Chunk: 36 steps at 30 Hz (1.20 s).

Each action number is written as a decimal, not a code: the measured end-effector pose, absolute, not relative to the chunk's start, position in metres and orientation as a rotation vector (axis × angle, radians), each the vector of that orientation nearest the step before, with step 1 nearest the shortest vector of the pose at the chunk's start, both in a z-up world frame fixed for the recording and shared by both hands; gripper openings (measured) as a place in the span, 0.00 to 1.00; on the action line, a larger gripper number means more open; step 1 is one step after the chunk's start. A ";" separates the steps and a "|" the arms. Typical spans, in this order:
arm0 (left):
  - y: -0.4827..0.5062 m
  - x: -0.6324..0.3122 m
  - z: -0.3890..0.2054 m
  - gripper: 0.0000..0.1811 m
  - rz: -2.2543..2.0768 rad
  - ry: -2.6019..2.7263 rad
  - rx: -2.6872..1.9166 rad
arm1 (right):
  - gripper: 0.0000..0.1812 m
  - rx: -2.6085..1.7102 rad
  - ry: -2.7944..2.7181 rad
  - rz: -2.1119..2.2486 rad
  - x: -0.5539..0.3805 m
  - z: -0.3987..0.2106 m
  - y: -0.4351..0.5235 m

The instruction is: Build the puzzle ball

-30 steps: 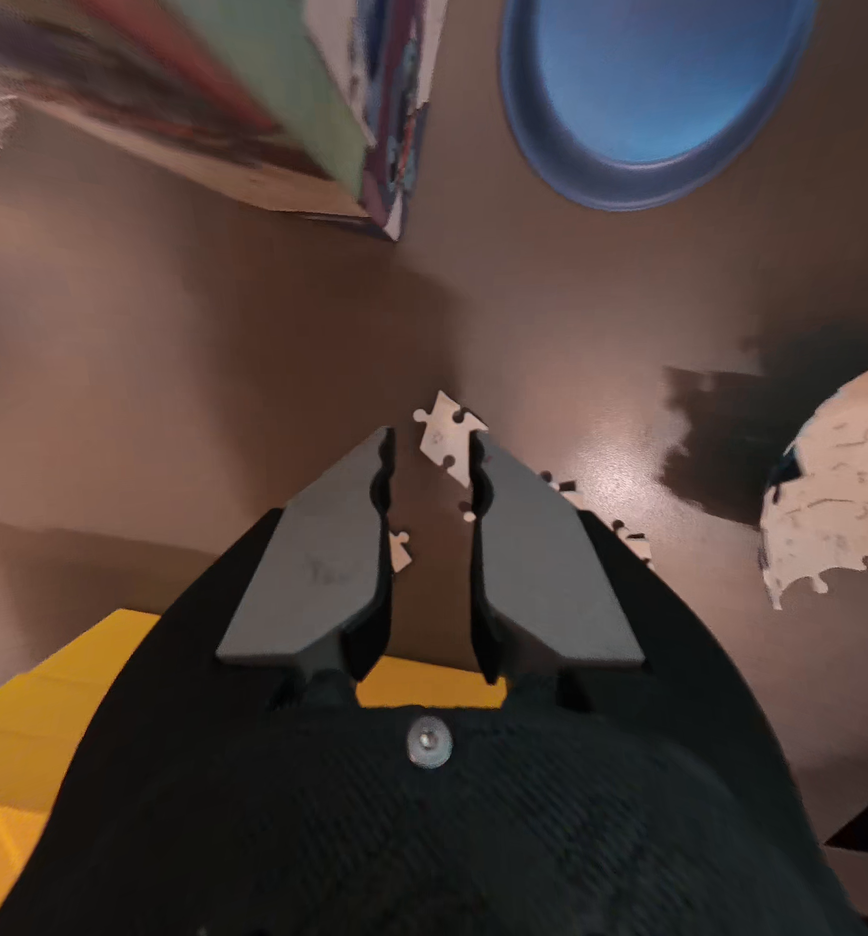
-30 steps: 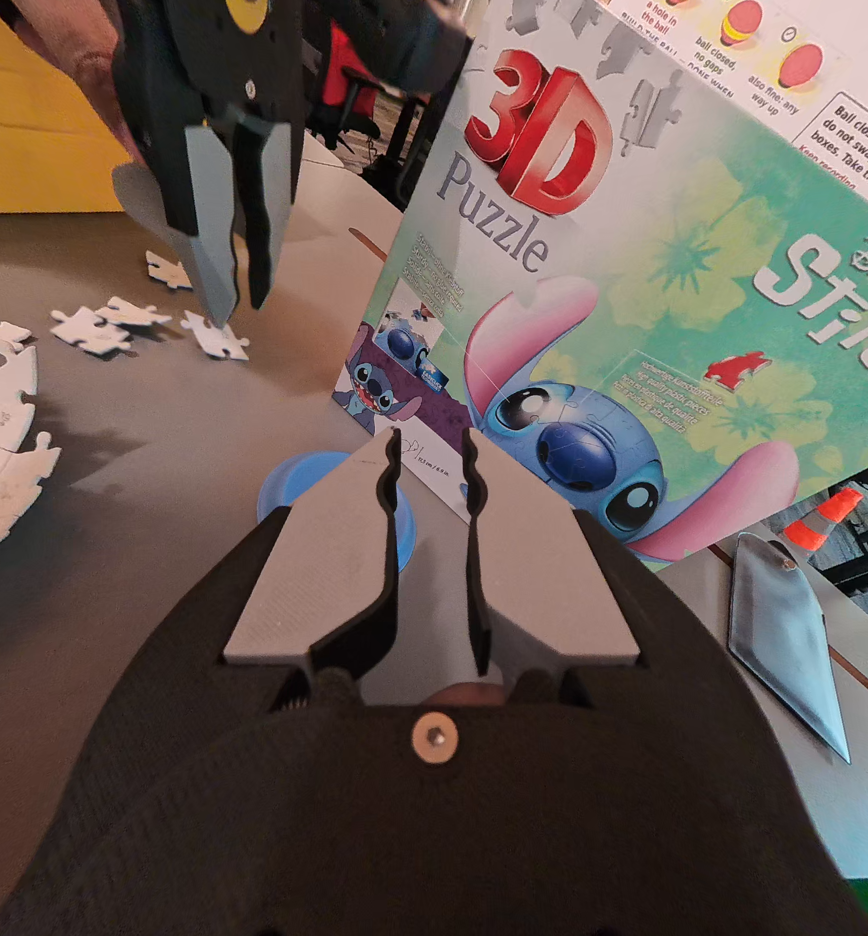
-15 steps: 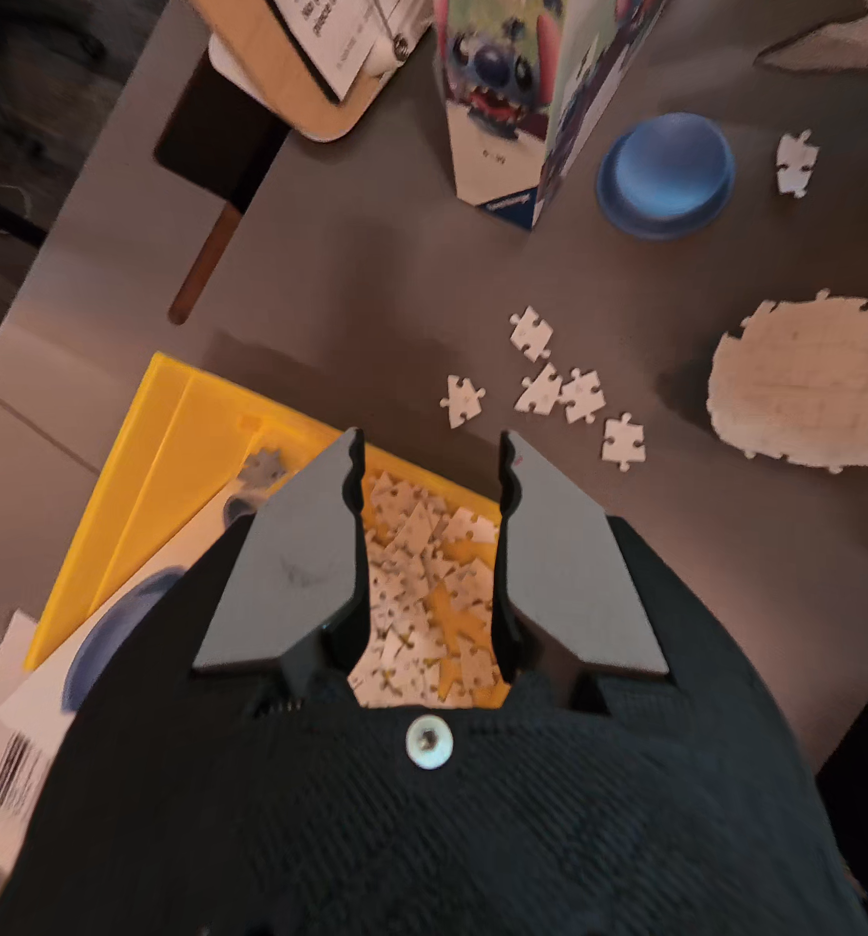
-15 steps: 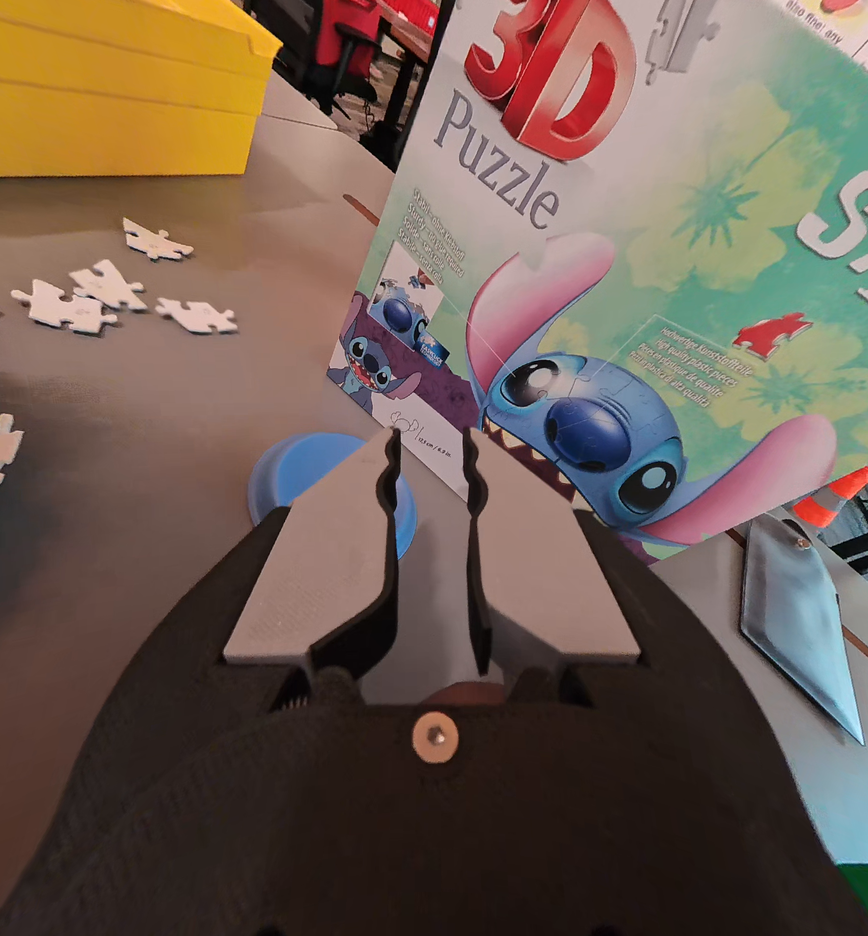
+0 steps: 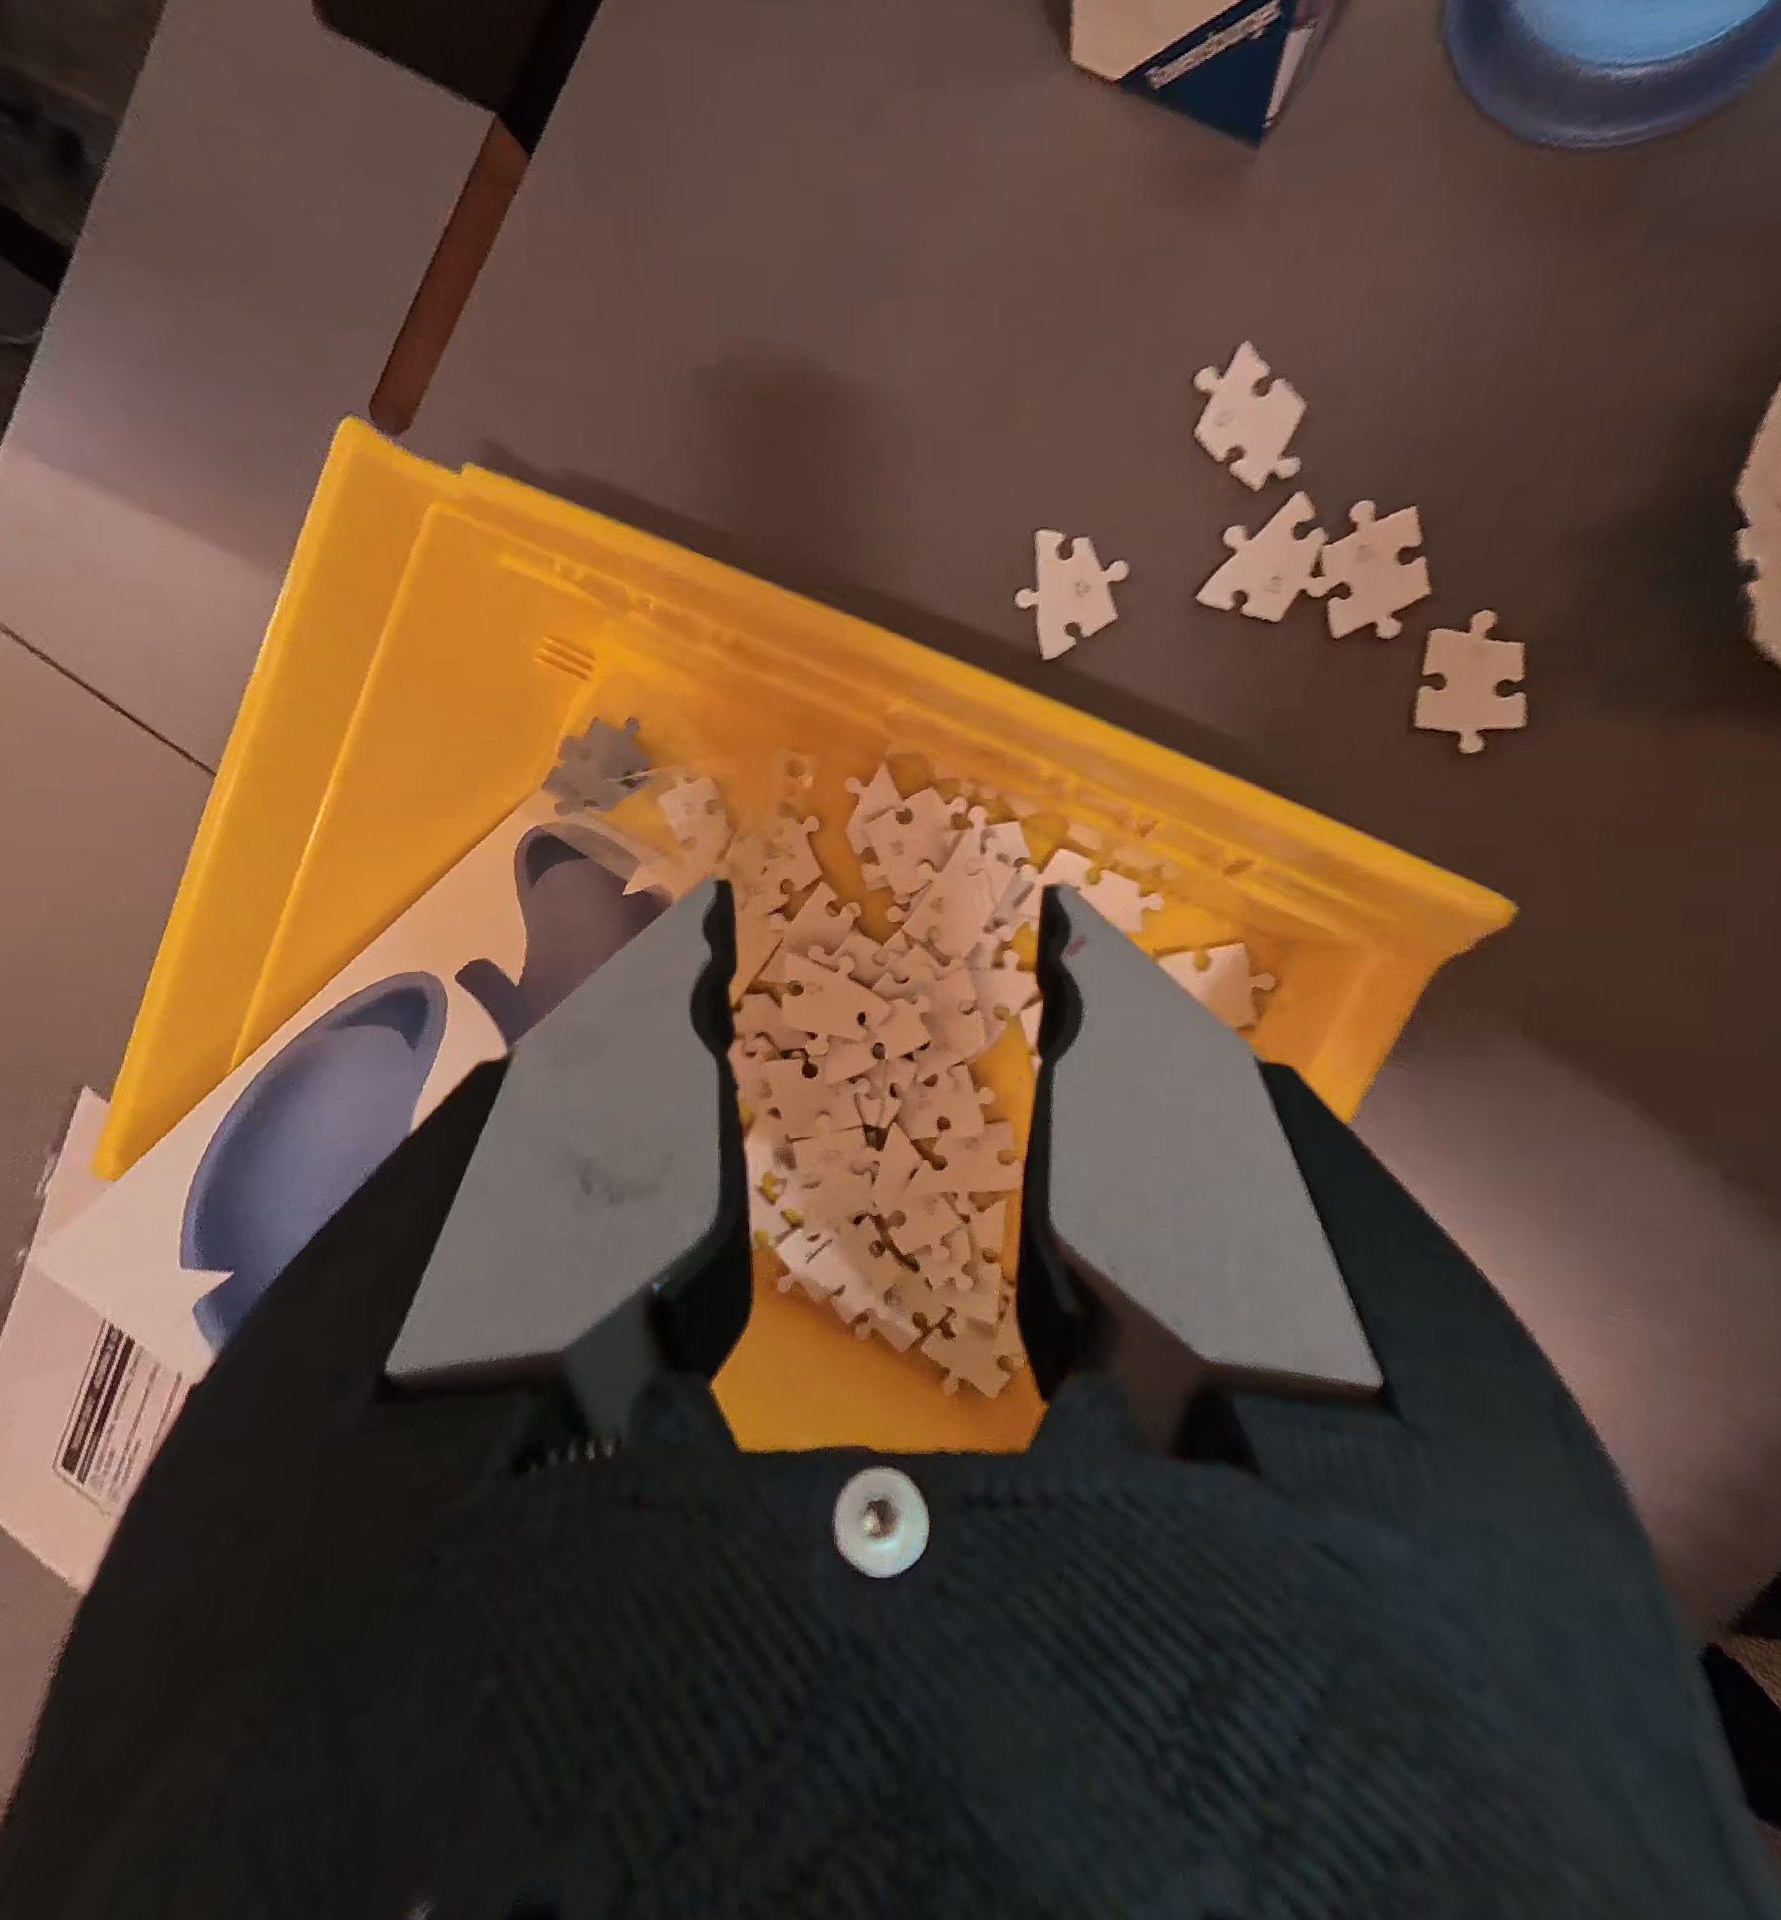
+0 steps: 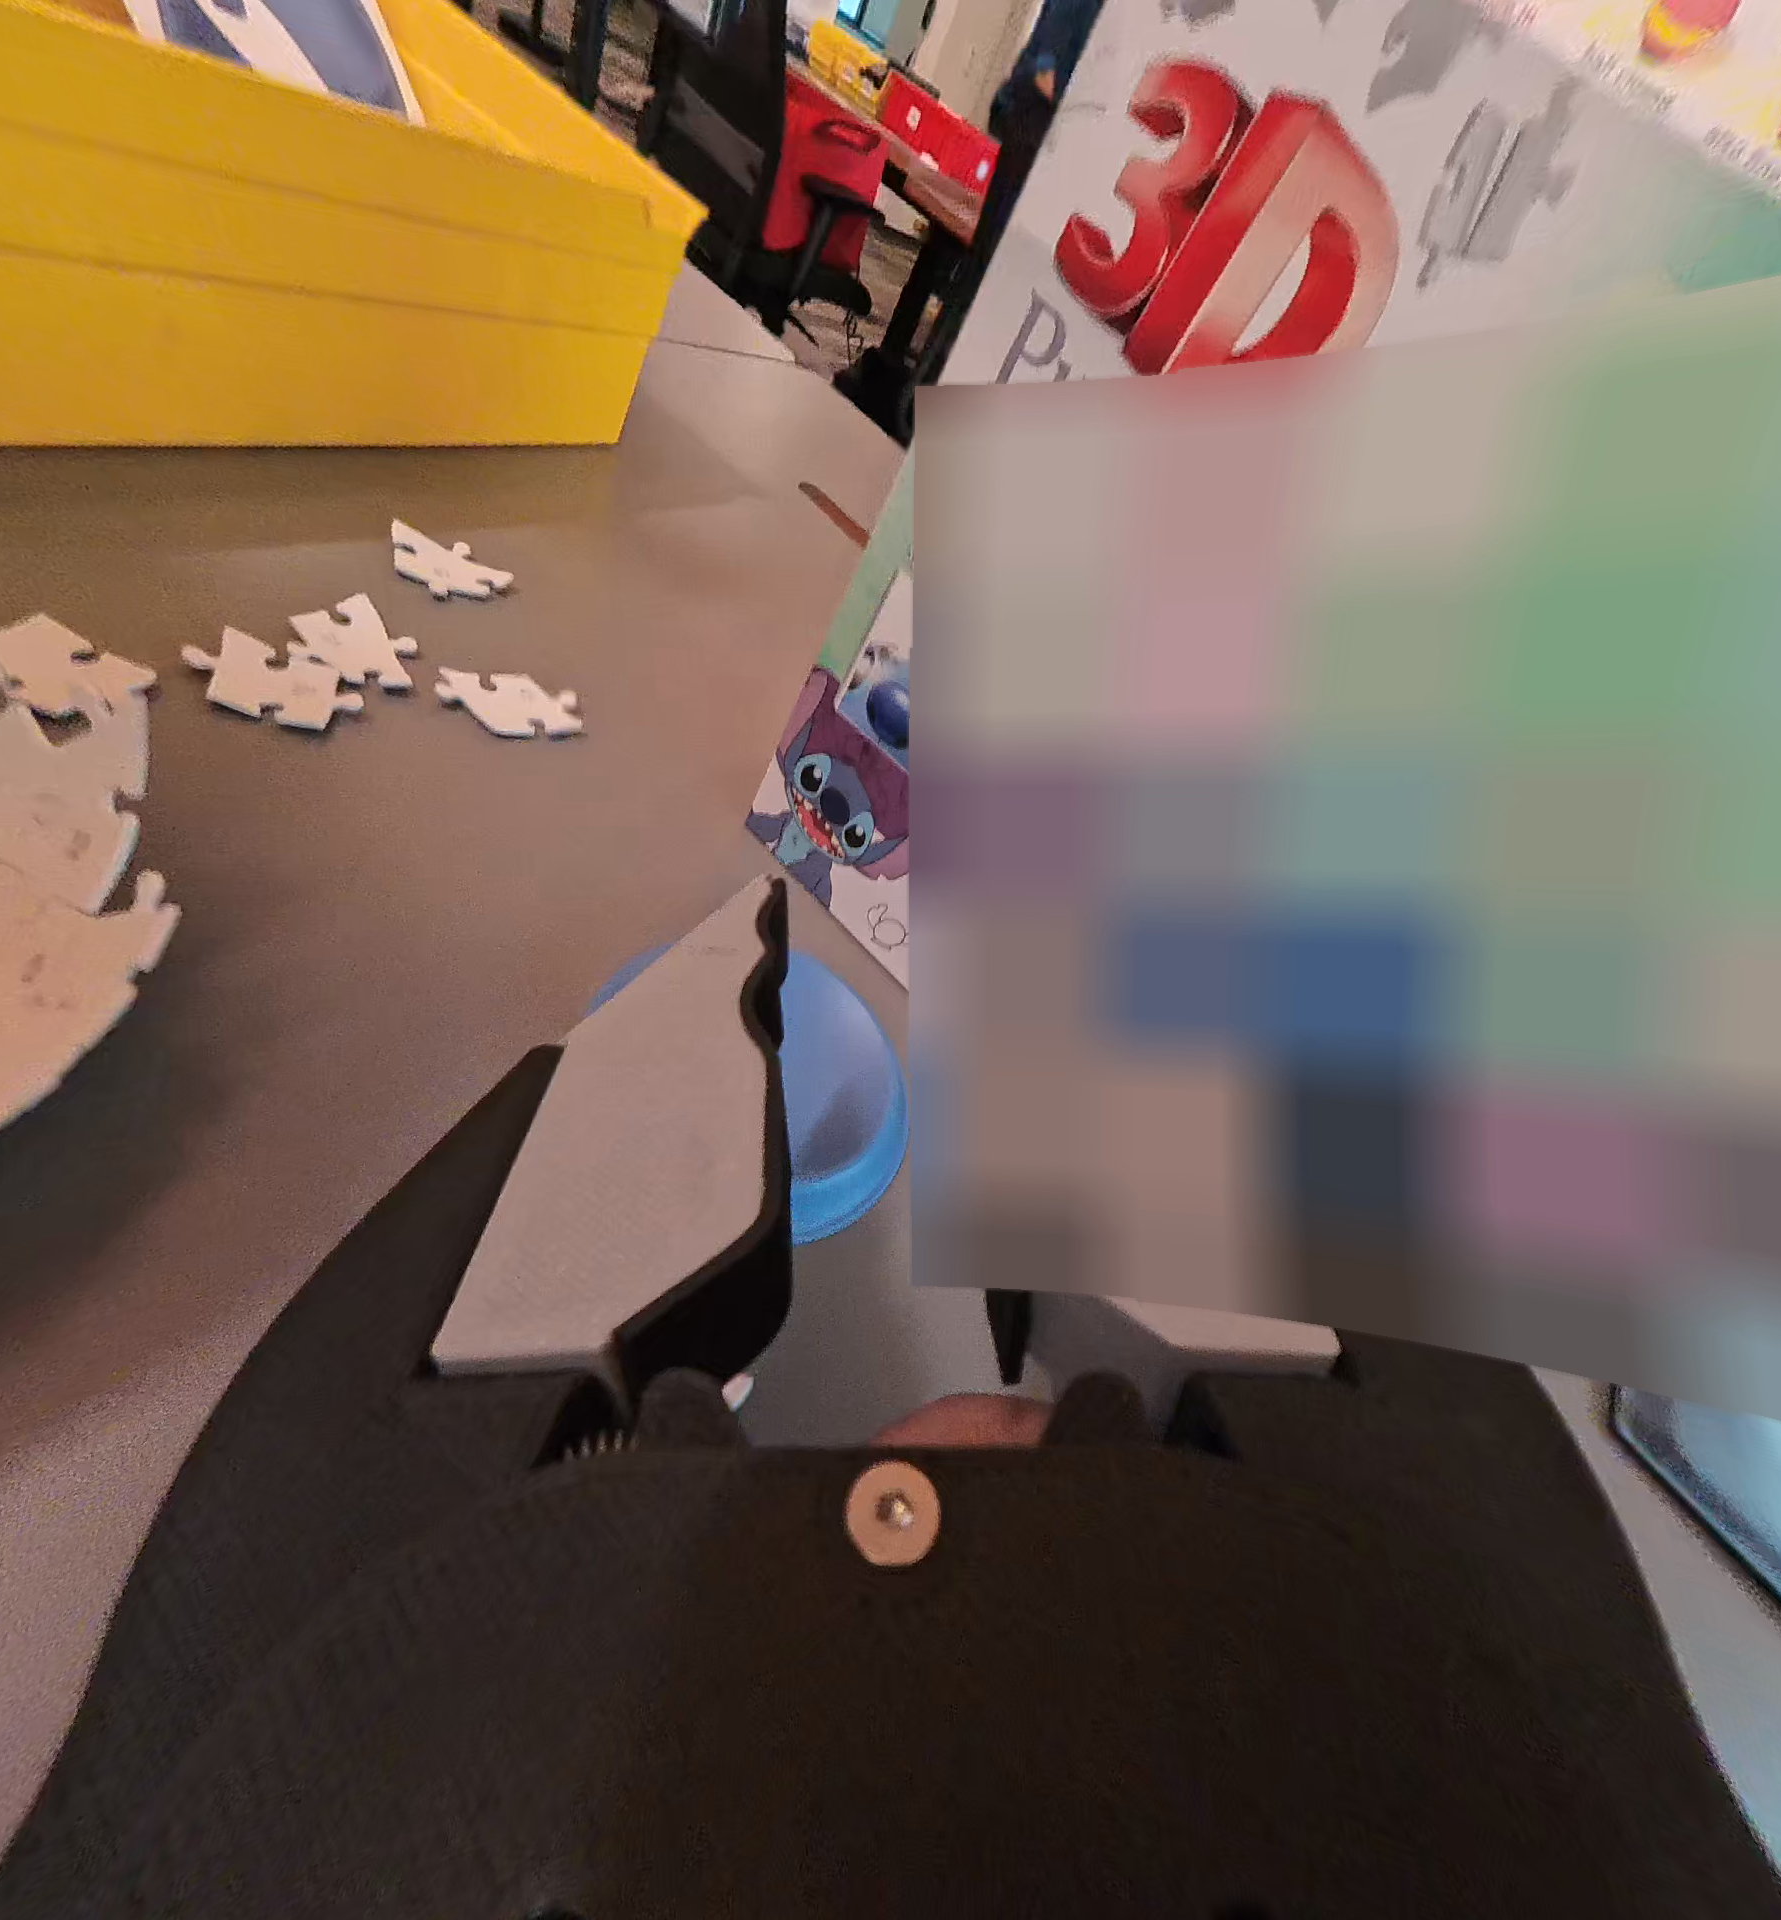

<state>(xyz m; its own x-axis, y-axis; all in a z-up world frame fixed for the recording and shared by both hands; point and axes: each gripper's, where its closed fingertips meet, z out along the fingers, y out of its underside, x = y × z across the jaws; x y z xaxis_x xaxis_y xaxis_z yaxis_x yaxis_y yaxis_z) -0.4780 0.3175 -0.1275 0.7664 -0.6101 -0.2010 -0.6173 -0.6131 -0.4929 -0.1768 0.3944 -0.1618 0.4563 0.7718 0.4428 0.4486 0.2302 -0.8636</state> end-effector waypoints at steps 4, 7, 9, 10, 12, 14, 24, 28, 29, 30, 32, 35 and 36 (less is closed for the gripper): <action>0.319 -0.494 -0.134 0.32 0.019 0.878 -2.444 | 0.23 -1.421 -1.174 0.369 -0.198 -0.147 0.387; 0.322 -0.505 -0.145 0.31 0.024 0.846 -2.498 | 0.31 -1.476 -1.202 0.461 -0.225 -0.147 0.380; 0.324 -0.507 -0.153 0.31 -0.001 0.834 -2.534 | 0.35 -1.523 -1.231 0.466 -0.241 -0.155 0.379; 0.323 -0.507 -0.157 0.31 -0.014 0.837 -2.553 | 0.37 -1.536 -1.250 0.462 -0.247 -0.159 0.379; 0.323 -0.506 -0.162 0.31 -0.016 0.850 -2.572 | 0.37 -1.544 -1.279 0.473 -0.257 -0.165 0.377; 0.324 -0.502 -0.165 0.31 -0.010 0.870 -2.569 | 0.35 -1.543 -1.274 0.514 -0.262 -0.169 0.377; 0.311 -0.476 -0.193 0.31 -0.150 1.023 -2.653 | 0.31 -1.550 -1.135 0.641 -0.241 -0.161 0.383; 0.294 -0.469 -0.199 0.27 -0.230 1.120 -2.685 | 0.30 -1.517 -1.162 0.608 -0.243 -0.159 0.377; 0.290 -0.466 -0.199 0.27 -0.244 1.144 -2.682 | 0.30 -1.511 -1.176 0.598 -0.244 -0.160 0.375; 0.288 -0.465 -0.198 0.27 -0.245 1.165 -2.680 | 0.30 -1.506 -1.194 0.585 -0.246 -0.163 0.374; 0.287 -0.468 -0.199 0.27 -0.197 1.191 -2.683 | 0.30 -1.506 -1.232 0.549 -0.248 -0.170 0.372; 0.289 -0.476 -0.202 0.28 -0.137 1.177 -2.703 | 0.30 -1.509 -1.262 0.516 -0.250 -0.178 0.373; 0.288 -0.478 -0.203 0.28 -0.139 1.174 -2.716 | 0.30 -1.513 -1.262 0.516 -0.250 -0.179 0.373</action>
